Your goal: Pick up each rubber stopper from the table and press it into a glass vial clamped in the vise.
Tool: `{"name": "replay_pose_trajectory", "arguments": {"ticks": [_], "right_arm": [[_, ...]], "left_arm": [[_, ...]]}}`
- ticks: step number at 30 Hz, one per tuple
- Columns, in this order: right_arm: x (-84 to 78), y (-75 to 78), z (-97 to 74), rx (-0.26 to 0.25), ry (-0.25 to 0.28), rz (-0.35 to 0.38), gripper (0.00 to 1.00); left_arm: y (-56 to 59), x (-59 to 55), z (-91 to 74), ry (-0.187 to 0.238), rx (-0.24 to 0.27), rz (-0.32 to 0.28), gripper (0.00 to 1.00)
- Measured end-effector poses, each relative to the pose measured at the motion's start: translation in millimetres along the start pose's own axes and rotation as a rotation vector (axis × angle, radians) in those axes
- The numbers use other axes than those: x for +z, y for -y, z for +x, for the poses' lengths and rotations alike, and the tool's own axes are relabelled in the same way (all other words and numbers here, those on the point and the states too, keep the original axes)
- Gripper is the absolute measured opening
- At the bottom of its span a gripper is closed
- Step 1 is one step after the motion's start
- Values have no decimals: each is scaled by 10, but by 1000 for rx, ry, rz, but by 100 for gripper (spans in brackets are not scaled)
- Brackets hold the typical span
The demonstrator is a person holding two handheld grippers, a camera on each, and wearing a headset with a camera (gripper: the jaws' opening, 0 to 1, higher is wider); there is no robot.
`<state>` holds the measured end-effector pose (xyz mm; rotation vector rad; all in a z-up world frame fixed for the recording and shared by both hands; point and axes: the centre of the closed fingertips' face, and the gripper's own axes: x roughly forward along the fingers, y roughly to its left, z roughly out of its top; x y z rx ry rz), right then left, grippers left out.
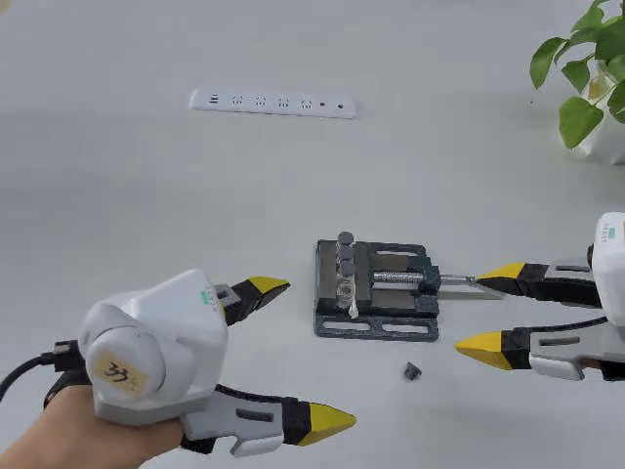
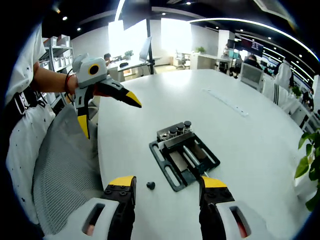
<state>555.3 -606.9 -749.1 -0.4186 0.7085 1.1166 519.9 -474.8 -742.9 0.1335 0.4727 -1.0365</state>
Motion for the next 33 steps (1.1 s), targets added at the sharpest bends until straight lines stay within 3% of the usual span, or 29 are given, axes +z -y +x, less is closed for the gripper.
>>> {"name": "replay_pose_trajectory", "arguments": {"ticks": [5,12,16,19,26,33], "right_arm": [[-129,-3,-95,-1,42,-2,54],[-276,-7,-207,-8,87,14,60],[-312,-49,-260,-9,123,14,62],[-365,-63,-288,-10,138,20,63],[-432,-137,-346,-15,167,36,62],[-468,-149,-347,-18,184,49,62]], "left_arm": [[-8,-35,107,-33,2,-29,80],[85,-35,332,-75,2,-52,71],[117,-132,480,-144,13,-103,64],[153,-149,592,-158,12,-111,60],[225,-315,846,-249,26,-125,49],[269,-352,1036,-289,43,-140,38]]}}
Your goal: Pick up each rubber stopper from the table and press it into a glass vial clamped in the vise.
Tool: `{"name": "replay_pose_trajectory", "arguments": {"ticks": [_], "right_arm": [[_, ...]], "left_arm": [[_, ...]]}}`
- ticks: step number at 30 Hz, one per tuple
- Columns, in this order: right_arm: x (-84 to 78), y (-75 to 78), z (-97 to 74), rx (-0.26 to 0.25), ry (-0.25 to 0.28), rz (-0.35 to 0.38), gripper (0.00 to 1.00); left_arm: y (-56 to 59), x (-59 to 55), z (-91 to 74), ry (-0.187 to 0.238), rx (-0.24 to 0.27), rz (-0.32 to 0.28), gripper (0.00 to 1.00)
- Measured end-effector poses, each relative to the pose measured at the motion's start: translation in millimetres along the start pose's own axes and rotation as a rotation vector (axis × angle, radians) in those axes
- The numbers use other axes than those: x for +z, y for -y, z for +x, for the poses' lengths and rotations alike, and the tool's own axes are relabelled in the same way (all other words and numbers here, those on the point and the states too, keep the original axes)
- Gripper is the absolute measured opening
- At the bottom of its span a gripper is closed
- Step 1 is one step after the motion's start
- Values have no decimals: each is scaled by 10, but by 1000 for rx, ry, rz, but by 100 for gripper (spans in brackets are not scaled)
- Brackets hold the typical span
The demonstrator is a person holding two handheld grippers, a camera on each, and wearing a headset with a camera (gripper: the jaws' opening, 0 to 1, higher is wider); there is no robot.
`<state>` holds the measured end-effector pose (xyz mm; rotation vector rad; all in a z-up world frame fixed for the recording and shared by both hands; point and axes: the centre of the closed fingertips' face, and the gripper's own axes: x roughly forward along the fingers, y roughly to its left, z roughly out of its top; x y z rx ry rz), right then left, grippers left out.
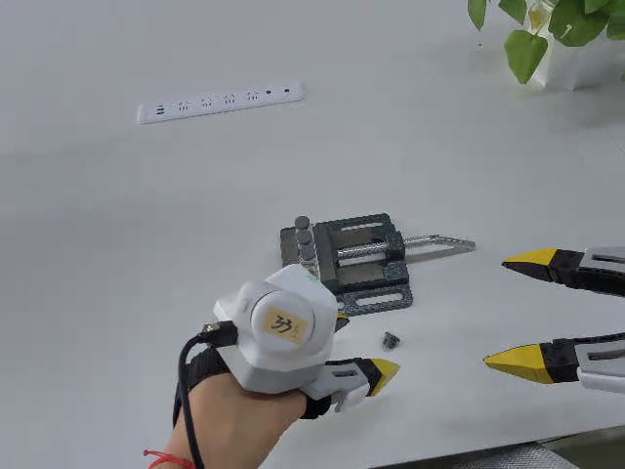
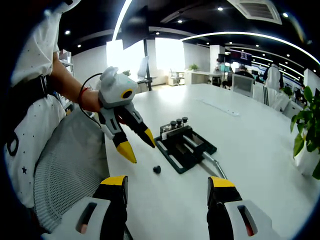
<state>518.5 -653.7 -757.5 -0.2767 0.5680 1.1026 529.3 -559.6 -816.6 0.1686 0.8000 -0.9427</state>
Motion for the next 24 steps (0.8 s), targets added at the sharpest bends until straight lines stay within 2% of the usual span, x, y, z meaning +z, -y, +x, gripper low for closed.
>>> {"name": "replay_pose_trajectory", "arguments": {"ticks": [8,13,16,24], "right_arm": [[-5,2,-6,-2,18,12,61],[-9,19,-29,-9,30,18,60],[-44,33,-45,-9,30,23,60],[-99,50,-104,-17,32,33,60]], "left_arm": [[-14,-58,191,-61,30,-32,25],[-50,-105,281,-92,43,-65,22],[-16,-108,317,-110,43,-79,20],[13,-107,394,-126,40,-100,15]]}}
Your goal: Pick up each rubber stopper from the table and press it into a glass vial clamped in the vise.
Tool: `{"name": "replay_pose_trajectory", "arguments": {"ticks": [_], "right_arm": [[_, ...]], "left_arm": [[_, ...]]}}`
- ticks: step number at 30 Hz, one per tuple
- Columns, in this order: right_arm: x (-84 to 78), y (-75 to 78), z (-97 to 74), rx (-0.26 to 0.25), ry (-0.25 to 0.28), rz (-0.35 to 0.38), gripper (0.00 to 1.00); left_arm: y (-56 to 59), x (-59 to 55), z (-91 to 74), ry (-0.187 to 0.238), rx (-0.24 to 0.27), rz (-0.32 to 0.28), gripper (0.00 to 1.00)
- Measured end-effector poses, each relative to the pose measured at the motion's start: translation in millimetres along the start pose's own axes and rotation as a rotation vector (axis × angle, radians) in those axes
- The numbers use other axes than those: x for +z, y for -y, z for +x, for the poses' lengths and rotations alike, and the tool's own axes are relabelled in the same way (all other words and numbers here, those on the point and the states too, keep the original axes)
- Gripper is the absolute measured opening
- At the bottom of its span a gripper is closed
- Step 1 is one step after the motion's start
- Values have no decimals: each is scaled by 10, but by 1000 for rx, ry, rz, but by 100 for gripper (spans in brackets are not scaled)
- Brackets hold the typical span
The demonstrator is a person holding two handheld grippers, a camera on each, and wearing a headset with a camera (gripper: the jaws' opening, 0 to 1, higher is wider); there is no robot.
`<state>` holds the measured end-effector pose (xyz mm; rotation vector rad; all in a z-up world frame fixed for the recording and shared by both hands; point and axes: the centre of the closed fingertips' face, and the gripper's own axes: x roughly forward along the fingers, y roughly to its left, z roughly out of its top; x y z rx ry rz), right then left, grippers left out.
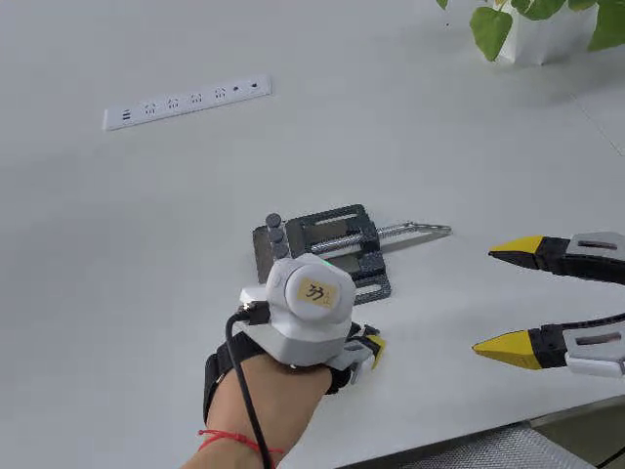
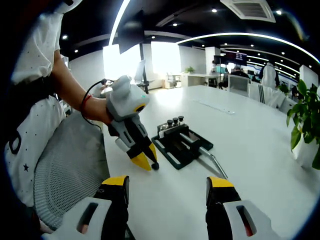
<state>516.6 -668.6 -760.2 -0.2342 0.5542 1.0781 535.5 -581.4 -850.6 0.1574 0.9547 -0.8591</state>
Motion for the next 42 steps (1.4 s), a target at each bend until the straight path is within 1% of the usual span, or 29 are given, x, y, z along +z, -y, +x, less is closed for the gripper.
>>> {"name": "replay_pose_trajectory", "arguments": {"ticks": [3,6,8,12,22,27,31,32,33,34,35,36,37,38,39,40,41,42], "right_arm": [[1,2,-8,-3,1,3,59],[1,8,-14,-7,2,5,59],[2,7,-16,-8,2,9,59],[0,10,-16,-11,1,10,58],[1,-2,-1,-4,-2,12,58],[-10,5,6,-2,-6,12,58],[-8,-15,21,9,-15,7,58],[-1,-19,24,11,-15,6,58],[5,-23,28,12,-18,8,58],[7,-34,35,17,-30,18,58],[19,-43,40,21,-32,17,58],[35,-51,43,23,-32,18,58],[60,-69,47,32,-36,34,57],[76,-86,50,42,-43,57,56],[123,-91,56,50,-39,62,55],[168,-98,56,53,-30,51,54],[240,-109,58,60,-19,51,53],[297,-123,64,74,-12,62,51]], "left_arm": [[-25,-11,8,-7,5,-9,14],[-21,-15,10,-9,3,-12,14],[-5,-37,15,-21,-1,-14,12],[-23,-22,20,-14,3,-14,11],[-69,-28,23,-20,8,-3,6],[-79,-26,25,-24,5,19,6],[-67,-22,22,-27,-4,49,5],[-41,-13,14,-16,-12,71,5],[-33,-14,-1,-14,-13,75,5],[-31,4,-9,4,-20,87,4],[9,61,-17,41,-48,102,4],[25,59,-55,41,-50,101,4],[26,106,-103,64,-47,126,4],[89,181,-150,104,-72,134,4],[147,250,-224,140,-103,134,4],[126,268,-283,147,-90,149,4],[158,343,-363,190,-111,167,4],[190,391,-406,226,-146,158,4]]}}
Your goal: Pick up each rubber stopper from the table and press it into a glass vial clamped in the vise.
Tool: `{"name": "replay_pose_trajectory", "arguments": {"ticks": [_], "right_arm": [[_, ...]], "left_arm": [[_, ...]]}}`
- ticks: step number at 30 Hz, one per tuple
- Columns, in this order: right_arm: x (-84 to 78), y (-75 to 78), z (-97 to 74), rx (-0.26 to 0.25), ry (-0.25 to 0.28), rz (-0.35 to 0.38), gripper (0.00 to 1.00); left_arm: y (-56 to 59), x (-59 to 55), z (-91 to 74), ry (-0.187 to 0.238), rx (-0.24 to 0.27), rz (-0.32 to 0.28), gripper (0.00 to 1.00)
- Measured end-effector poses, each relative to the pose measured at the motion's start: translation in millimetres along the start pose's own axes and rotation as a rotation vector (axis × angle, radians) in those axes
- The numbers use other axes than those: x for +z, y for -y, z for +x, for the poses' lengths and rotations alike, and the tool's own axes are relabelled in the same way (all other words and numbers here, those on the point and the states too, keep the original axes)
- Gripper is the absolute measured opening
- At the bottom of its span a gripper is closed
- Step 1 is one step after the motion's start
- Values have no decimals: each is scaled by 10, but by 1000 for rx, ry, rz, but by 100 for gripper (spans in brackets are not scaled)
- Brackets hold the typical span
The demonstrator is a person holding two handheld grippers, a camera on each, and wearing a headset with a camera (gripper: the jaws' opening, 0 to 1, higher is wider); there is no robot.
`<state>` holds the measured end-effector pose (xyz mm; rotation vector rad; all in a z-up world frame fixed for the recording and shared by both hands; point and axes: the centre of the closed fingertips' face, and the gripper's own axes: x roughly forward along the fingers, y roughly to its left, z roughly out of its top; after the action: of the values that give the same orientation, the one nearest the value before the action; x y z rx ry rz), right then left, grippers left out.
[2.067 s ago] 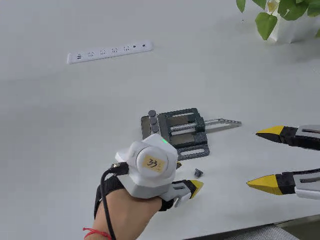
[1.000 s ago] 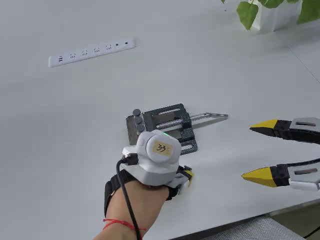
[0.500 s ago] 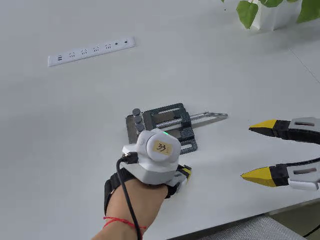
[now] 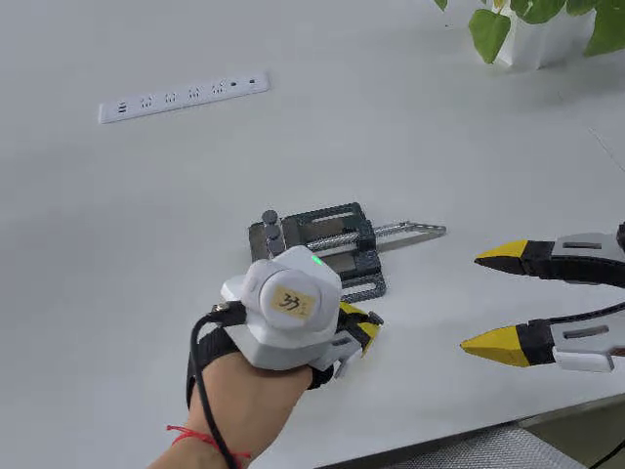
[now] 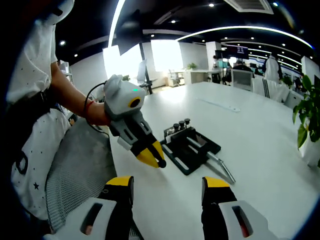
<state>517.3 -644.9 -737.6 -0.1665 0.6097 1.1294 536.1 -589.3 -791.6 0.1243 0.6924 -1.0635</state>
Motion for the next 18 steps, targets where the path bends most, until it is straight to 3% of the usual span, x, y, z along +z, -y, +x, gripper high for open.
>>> {"name": "replay_pose_trajectory", "arguments": {"ticks": [1,2,7,13,16,18], "right_arm": [[38,-7,3,8,-4,8,50],[116,-16,7,12,2,-2,48],[358,-76,38,56,5,-24,41],[685,-153,88,94,-7,-32,31],[850,-219,128,127,3,-13,28],[916,-274,155,156,-4,-43,24]], "left_arm": [[-5,31,-48,6,3,6,4],[7,119,-128,32,6,52,4],[81,443,-458,164,-22,69,4],[81,650,-754,247,-9,101,4],[145,765,-842,273,-3,121,4],[193,823,-897,290,-11,120,4]]}}
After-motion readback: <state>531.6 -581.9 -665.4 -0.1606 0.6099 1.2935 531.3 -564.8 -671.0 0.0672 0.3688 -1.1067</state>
